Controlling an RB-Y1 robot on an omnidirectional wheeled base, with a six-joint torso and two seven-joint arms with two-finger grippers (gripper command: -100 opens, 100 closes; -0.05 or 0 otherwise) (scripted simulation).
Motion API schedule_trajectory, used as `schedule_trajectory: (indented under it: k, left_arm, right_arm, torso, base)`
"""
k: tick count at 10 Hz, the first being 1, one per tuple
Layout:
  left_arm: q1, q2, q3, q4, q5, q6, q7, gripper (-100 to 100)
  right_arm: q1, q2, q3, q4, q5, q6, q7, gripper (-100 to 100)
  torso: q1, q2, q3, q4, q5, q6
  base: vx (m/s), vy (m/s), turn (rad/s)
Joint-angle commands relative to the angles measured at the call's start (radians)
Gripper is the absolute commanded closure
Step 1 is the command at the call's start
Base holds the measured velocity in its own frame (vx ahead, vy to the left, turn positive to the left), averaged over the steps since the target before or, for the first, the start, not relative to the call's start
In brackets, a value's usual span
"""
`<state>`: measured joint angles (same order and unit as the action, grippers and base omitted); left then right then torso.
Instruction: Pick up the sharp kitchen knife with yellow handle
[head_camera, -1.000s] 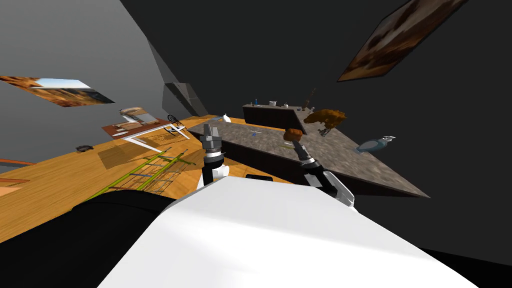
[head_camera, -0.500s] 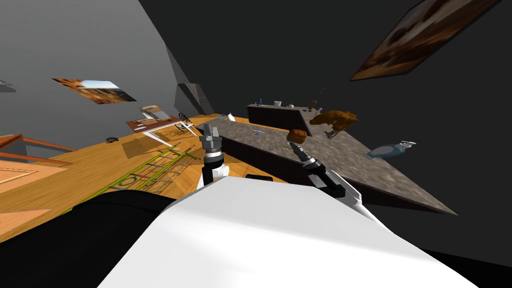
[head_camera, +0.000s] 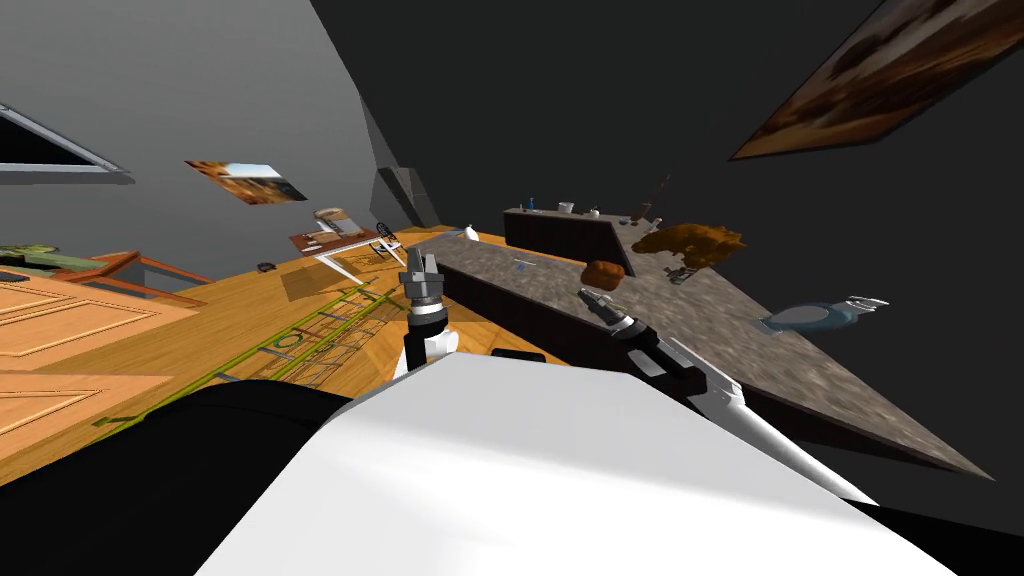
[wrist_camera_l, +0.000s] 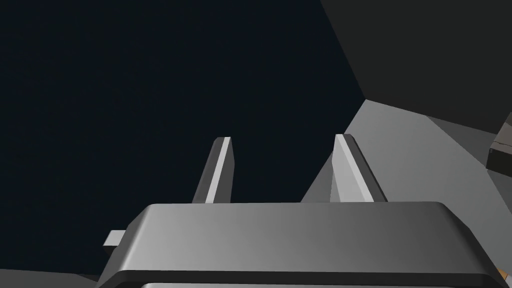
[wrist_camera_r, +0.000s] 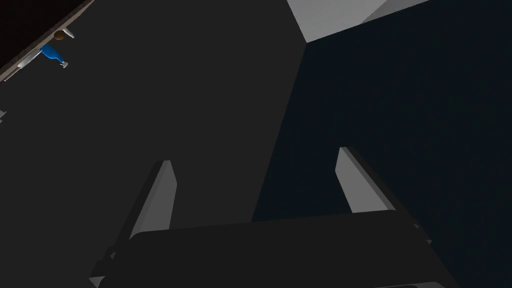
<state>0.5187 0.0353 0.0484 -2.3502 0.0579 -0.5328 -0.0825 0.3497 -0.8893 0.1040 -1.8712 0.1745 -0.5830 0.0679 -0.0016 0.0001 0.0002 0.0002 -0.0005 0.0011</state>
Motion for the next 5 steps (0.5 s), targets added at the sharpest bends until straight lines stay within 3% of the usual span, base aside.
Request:
schedule_trajectory:
  k: [1, 2, 3, 5]
  left_arm:
    - [0.000, 0.000, 0.000, 0.000, 0.000, 0.000, 0.000, 0]
    - [0.000, 0.000, 0.000, 0.000, 0.000, 0.000, 0.000, 0]
    - [0.000, 0.000, 0.000, 0.000, 0.000, 0.000, 0.000, 0]
    - [0.000, 0.000, 0.000, 0.000, 0.000, 0.000, 0.000, 0]
  right_arm:
    - [-0.008, -0.050, 0.013, 0.044, 0.018, -0.017, -0.001, -100]
    - [-0.008, -0.079, 0.013, 0.044, 0.018, -0.017, -0.001, -100]
    - [-0.015, -0.107, 0.027, 0.088, 0.037, -0.034, -0.001, -100]
    - [-0.015, -0.153, 0.027, 0.088, 0.037, -0.034, -0.001, -100]
  torso:
    - [0.000, 0.000, 0.000, 0.000, 0.000, 0.000]
    - [0.000, 0.000, 0.000, 0.000, 0.000, -0.001]
    - [0.000, 0.000, 0.000, 0.000, 0.000, 0.000]
    - [0.000, 0.000, 0.000, 0.000, 0.000, 0.000]
  base:
    - [-0.014, 0.001, 0.227]
    - [-0.015, -0.005, 0.151]
    - [-0.018, -0.002, 0.217]
    - [-0.012, -0.005, 0.064]
